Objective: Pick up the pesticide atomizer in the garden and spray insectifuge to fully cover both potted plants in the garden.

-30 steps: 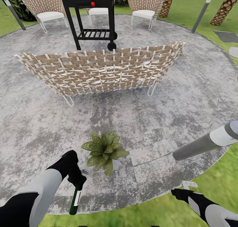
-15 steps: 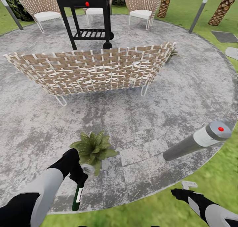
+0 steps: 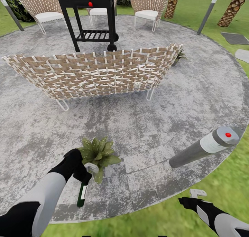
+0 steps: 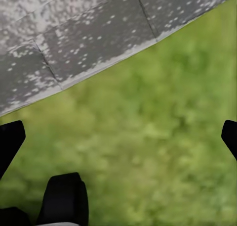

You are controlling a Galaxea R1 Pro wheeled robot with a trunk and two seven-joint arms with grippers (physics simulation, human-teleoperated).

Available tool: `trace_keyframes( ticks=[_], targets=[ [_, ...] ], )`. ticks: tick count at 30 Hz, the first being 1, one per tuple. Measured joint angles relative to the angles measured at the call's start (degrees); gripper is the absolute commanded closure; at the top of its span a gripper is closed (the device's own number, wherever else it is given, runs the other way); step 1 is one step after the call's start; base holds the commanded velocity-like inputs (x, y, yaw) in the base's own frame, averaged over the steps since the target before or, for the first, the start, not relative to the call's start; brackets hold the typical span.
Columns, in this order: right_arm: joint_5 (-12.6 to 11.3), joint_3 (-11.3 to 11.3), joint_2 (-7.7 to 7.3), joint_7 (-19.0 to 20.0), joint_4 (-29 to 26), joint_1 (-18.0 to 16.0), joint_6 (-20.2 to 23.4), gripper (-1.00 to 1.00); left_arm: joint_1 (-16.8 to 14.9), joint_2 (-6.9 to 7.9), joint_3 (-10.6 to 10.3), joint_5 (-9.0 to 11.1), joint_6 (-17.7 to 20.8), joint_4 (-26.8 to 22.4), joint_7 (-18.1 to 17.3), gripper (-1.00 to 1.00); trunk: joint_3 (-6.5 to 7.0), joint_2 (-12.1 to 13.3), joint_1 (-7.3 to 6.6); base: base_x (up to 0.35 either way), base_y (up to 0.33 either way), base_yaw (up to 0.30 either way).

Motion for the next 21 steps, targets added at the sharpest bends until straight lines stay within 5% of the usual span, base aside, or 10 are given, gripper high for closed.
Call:
trace_keyframes(
  ticks=[6, 12, 21],
  targets=[
    [0.0, 0.1, 0.02, 0.0, -0.1, 0.0, -0.1, -1.0, -0.2, -0.69, -2.5, -1.2, -0.1, -0.2, -0.3, 1.0, 0.0, 0.0, 0.0, 0.0, 0.0, 0.0],
    [0.0, -0.1, -0.06, -0.1, -0.2, 0.0, -0.1, -1.0, -0.2, -1.06, -13.2, -2.7, -0.1, 0.1, -0.3, 1.0, 0.0, 0.0, 0.0, 0.0, 0.0, 0.0],
    [0.0, -0.2, -0.17, 0.0, -0.2, 0.0, -0.1, -1.0, -0.2, -3.99, -15.0, -2.5, -0.2, 0.0, -2.4, 1.0, 0.03, 0.0, 0.0, 0.0, 0.0, -0.069]
  ],
)
